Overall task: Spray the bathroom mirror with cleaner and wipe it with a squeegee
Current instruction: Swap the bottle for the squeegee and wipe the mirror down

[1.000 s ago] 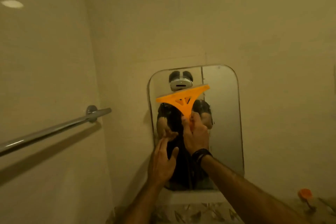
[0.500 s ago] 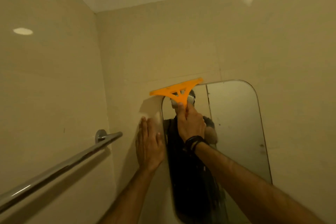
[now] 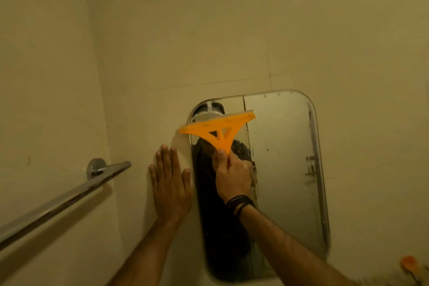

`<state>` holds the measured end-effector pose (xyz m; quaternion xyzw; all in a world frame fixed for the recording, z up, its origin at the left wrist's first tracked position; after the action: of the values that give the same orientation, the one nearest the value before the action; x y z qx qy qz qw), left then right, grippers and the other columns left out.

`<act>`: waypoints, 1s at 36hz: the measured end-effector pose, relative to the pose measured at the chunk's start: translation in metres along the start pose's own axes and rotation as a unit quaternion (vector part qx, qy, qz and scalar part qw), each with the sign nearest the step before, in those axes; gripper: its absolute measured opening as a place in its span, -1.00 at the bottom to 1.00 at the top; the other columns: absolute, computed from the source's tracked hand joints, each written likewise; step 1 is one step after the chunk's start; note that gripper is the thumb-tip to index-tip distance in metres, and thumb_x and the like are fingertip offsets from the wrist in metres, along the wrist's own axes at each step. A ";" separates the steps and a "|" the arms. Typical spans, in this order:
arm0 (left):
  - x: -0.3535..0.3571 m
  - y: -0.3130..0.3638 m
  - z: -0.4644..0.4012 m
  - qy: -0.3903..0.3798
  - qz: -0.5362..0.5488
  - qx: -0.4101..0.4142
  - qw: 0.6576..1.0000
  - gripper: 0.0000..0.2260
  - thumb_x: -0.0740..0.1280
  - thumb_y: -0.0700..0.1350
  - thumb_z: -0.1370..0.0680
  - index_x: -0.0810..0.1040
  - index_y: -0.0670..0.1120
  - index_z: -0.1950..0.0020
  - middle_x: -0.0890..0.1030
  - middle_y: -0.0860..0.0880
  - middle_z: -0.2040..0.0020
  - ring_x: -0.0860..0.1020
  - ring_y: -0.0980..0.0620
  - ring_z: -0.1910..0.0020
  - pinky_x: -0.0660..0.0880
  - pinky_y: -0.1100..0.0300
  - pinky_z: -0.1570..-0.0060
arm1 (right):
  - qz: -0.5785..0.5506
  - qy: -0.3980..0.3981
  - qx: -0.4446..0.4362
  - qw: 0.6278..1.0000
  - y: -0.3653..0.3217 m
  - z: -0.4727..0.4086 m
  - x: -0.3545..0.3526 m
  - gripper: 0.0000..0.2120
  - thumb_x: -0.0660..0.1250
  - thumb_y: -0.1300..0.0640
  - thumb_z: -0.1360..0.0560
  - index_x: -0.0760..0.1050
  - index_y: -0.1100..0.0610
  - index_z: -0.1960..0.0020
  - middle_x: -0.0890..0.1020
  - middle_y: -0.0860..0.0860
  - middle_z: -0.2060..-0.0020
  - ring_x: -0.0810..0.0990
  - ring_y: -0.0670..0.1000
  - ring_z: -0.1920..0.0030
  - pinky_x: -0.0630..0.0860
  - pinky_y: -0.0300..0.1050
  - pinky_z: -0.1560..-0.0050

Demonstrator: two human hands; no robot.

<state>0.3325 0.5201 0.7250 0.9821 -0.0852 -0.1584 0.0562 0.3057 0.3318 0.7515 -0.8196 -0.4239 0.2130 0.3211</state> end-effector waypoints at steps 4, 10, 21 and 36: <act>0.001 0.000 0.006 0.001 0.015 -0.003 1.000 -0.42 -0.05 0.07 -0.71 0.02 -0.15 -0.69 -0.03 -0.13 -0.71 -0.04 -0.11 -0.69 -0.05 -0.15 -0.64 | -0.018 -0.023 0.026 0.999 0.025 0.024 -0.004 -0.64 0.06 -0.18 -0.63 0.50 0.02 0.05 0.46 -0.12 0.27 0.51 -0.09 0.26 0.48 -0.12 0.22; 0.003 0.001 0.021 0.010 0.022 -0.004 1.000 -0.42 -0.05 0.07 -0.71 0.02 -0.16 -0.69 -0.04 -0.13 -0.71 -0.03 -0.12 -0.69 -0.06 -0.16 -0.64 | -0.022 -0.027 0.049 0.998 0.058 0.056 -0.008 -0.62 0.05 -0.23 -0.60 0.50 0.01 0.02 0.48 -0.08 0.43 0.44 -0.17 0.50 0.34 -0.26 0.40; 0.004 -0.002 0.026 -0.009 0.002 0.002 1.000 -0.41 -0.11 0.12 -0.72 -0.03 -0.16 -0.69 -0.02 -0.16 -0.70 -0.01 -0.14 -0.68 -0.03 -0.17 -0.63 | -0.084 0.017 -0.006 0.996 0.022 0.039 -0.035 -0.63 0.11 -0.16 -0.63 0.50 0.04 0.16 0.57 0.07 0.37 0.49 -0.03 0.44 0.43 -0.20 0.43; 0.004 -0.003 0.027 -0.012 -0.007 0.007 1.000 -0.39 -0.09 0.11 -0.71 0.01 -0.19 -0.69 -0.03 -0.17 -0.70 -0.02 -0.15 -0.69 0.00 -0.18 -0.63 | 0.017 -0.010 -0.051 0.999 -0.017 -0.031 -0.032 -0.66 0.04 -0.17 -0.64 0.39 -0.06 0.20 0.45 -0.13 0.41 0.42 -0.15 0.41 0.32 -0.21 0.32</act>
<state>0.3281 0.5200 0.6981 0.9811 -0.0806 -0.1695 0.0469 0.2977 0.3023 0.7874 -0.8401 -0.4229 0.2046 0.2713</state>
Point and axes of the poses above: each hand's wrist, its own z-axis away from the middle knuckle, its own x-axis out of the palm, y = z × x, the point moved 7 cm from there along -z, towards the middle knuckle
